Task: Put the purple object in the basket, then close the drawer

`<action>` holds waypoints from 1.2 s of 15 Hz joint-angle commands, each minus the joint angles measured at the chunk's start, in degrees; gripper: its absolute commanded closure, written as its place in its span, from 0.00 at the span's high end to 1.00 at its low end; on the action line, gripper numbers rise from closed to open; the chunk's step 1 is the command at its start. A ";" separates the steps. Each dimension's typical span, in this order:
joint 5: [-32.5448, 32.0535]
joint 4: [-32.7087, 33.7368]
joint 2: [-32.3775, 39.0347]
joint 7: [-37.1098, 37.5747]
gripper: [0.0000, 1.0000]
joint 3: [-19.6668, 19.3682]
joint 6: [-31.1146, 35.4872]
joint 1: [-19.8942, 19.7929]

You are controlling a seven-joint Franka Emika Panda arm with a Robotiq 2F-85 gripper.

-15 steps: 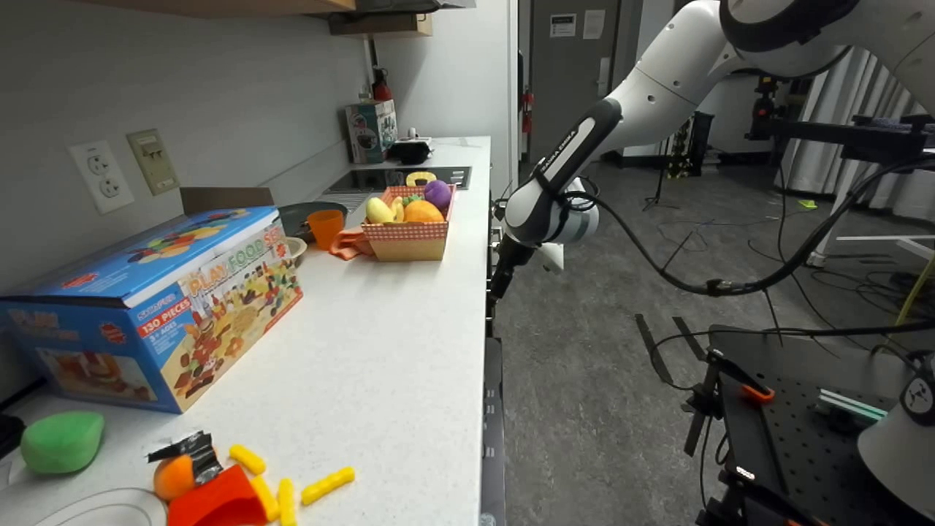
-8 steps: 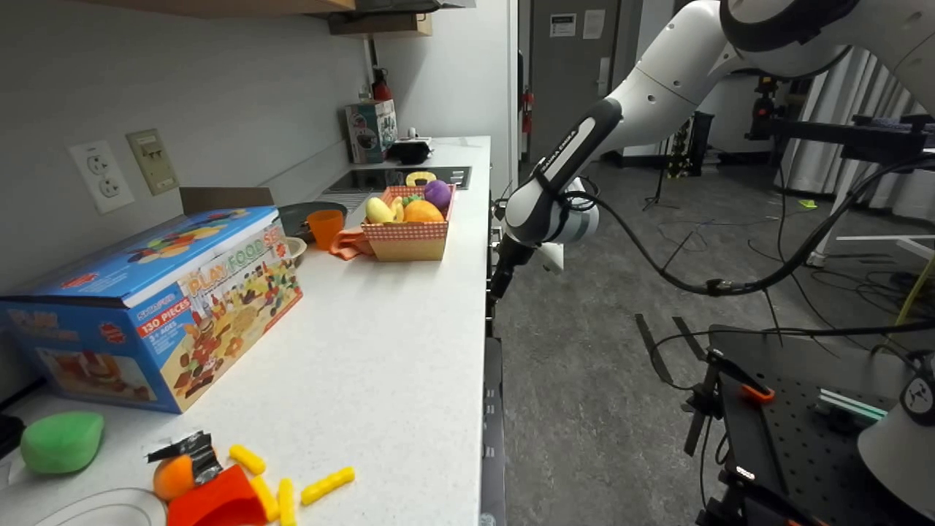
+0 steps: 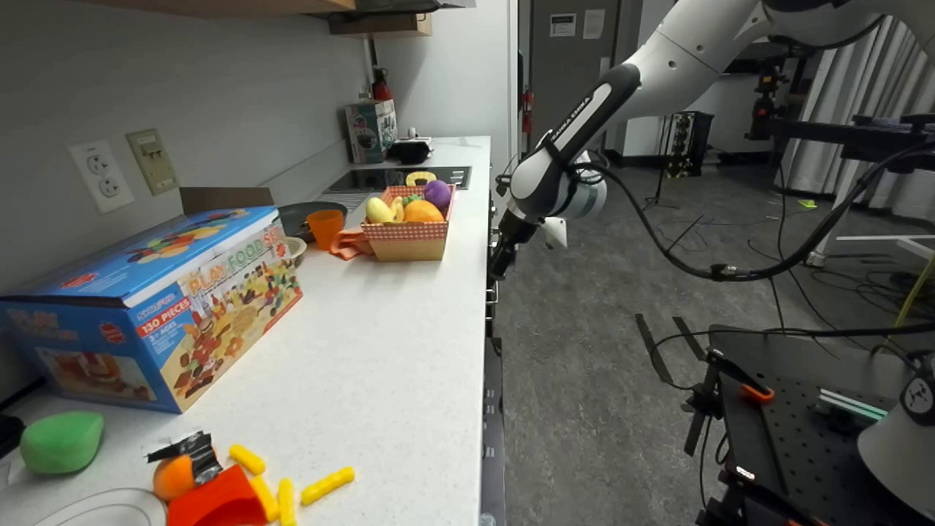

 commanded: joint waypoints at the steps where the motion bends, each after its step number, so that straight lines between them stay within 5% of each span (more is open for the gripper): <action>1: -0.13 -6.39 -9.37 2.39 1.00 0.63 -4.34 -0.42; 8: 5.20 -17.57 -27.07 0.36 1.00 1.75 -7.85 1.80; 11: 9.76 -21.32 -34.70 -0.73 1.00 0.08 -7.15 5.81; 12: 8.27 -22.58 -36.69 1.17 1.00 3.55 -6.23 2.86; 18: 16.98 -28.31 -50.01 -0.28 1.00 6.69 -3.88 5.06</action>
